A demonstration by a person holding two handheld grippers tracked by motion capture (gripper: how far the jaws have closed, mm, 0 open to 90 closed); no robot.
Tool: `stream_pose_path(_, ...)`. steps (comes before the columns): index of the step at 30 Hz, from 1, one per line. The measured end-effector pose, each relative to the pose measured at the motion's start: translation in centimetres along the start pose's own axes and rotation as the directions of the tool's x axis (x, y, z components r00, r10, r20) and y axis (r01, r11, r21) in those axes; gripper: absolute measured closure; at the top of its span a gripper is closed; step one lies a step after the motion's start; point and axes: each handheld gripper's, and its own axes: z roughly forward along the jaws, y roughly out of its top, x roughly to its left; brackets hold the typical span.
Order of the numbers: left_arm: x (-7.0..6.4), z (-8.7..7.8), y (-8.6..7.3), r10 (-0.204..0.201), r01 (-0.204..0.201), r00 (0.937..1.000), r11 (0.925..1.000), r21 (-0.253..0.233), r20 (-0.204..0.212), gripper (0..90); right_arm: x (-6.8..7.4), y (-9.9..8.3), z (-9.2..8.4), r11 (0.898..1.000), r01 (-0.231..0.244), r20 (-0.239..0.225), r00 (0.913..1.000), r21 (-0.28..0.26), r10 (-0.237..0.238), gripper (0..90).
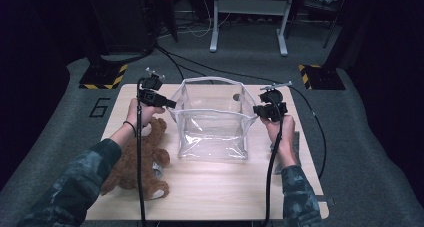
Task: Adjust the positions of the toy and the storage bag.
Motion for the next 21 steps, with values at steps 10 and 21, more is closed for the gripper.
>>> stream_pose_path(10, 0.2, 0.0, -1.0, 0.047, -0.046, 0.9987, 0.9989, 0.005, -0.022, 80.9, -0.6, -1.2, -0.6, 1.000, 0.008, 0.059, 0.9982, 0.006, -0.008, 87.9)
stream_pose_path(21, -0.3, 0.6, -0.5, -0.001, 0.001, 0.9995, 0.9999, -0.012, -0.031, 75.9, 0.2, -0.7, 0.1, 0.998, 0.069, 0.053, 0.9962, 0.011, -0.069, 82.6)
